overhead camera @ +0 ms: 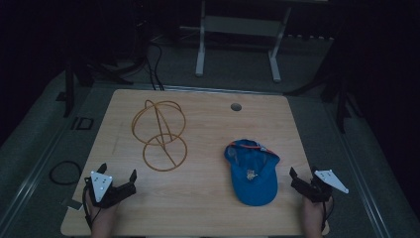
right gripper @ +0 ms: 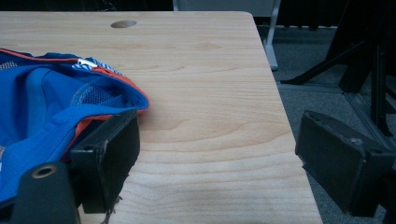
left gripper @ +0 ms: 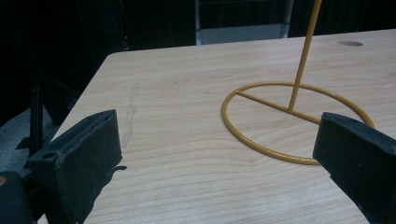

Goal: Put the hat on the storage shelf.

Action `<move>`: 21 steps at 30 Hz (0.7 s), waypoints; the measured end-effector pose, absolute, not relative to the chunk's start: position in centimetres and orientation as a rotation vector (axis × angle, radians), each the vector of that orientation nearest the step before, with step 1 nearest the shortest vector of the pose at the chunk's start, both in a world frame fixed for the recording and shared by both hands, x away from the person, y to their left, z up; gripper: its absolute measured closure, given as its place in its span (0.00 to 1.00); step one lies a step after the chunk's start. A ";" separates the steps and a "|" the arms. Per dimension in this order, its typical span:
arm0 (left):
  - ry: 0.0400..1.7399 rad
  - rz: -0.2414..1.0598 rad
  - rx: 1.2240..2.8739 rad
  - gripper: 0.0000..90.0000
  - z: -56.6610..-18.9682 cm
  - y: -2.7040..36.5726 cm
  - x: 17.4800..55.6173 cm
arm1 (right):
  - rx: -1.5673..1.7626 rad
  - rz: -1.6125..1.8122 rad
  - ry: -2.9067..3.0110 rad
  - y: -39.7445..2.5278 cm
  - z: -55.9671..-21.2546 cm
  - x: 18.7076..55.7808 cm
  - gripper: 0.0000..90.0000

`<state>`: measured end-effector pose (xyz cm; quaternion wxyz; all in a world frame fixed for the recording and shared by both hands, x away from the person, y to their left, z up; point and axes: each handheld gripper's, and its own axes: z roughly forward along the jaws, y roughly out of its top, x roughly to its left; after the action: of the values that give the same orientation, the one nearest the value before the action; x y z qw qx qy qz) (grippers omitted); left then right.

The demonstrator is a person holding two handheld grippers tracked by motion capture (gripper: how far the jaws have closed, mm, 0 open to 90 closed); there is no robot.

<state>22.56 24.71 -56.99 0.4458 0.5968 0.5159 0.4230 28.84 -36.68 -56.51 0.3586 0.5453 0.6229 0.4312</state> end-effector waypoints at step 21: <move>1.277 1.009 1.446 0.02 -56.8 25.1 22.5 | 1.463 1.128 1.674 -36.8 -55.1 30.3 0.16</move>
<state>22.48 25.12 -56.85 0.4636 0.5886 0.5196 0.4107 30.27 -36.77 -55.09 0.3185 0.5564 0.6364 0.4290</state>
